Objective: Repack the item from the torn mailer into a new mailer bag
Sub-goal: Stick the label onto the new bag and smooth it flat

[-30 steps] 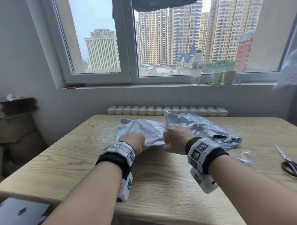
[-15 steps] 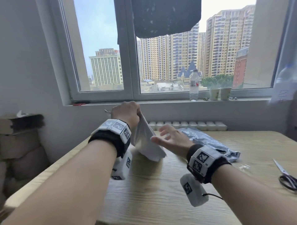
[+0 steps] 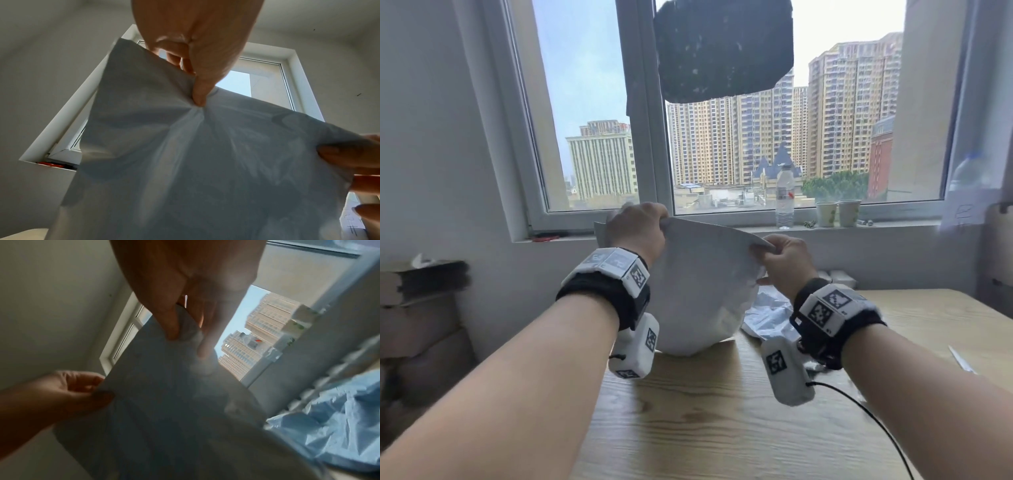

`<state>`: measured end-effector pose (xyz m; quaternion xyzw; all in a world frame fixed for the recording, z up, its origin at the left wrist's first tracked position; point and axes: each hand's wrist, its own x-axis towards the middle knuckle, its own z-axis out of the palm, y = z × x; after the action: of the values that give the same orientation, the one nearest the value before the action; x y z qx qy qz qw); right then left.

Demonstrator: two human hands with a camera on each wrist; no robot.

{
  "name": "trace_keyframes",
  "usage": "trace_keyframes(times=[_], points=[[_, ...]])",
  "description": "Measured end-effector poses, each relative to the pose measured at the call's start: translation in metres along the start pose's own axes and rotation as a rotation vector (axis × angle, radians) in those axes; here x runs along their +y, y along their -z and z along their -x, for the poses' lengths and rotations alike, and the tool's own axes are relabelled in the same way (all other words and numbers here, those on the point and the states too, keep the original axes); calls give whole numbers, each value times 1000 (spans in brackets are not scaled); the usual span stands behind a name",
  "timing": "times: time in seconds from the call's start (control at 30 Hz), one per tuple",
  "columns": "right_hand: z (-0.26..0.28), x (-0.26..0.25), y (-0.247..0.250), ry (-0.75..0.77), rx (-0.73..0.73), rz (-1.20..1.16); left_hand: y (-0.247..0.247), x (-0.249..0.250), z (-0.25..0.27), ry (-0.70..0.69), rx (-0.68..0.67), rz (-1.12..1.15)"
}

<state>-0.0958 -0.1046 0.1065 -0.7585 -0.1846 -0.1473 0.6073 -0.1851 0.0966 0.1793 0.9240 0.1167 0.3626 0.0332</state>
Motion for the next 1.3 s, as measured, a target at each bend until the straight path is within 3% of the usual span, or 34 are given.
trace_keyframes(times=[0.07, 0.33, 0.43, 0.6, 0.7, 0.8, 0.87, 1.03, 1.13, 1.2, 1.3], points=[[1, -5, 2, -39, 18, -75, -1, -1, -1, -50, 90, -75], [-29, -56, 21, 223, 289, 65, 19, 0, -25, -48, 419, -55], [-48, -62, 26, 171, 320, 121, 20, 1, -35, -65, 418, -5], [-60, -8, 11, -75, 40, 293, -35, -17, -29, 9, 67, 56], [-55, 41, -9, -172, -28, 429, -87, -32, -18, 108, -121, 71], [-48, 76, -27, -291, -114, 391, -130, -43, -13, 206, -231, 118], [-40, 88, -35, -263, -215, 478, -152, -44, -11, 188, -311, 119], [-16, 92, -51, -3, -602, 796, -183, -30, -2, 32, -610, 132], [-4, 103, -64, 5, -814, 954, -194, -18, 16, -43, -770, 125], [3, 110, -68, -40, -869, 982, -204, -12, 34, -76, -884, 109], [8, 115, -62, -55, -806, 929, -214, -6, 51, -89, -998, 69]])
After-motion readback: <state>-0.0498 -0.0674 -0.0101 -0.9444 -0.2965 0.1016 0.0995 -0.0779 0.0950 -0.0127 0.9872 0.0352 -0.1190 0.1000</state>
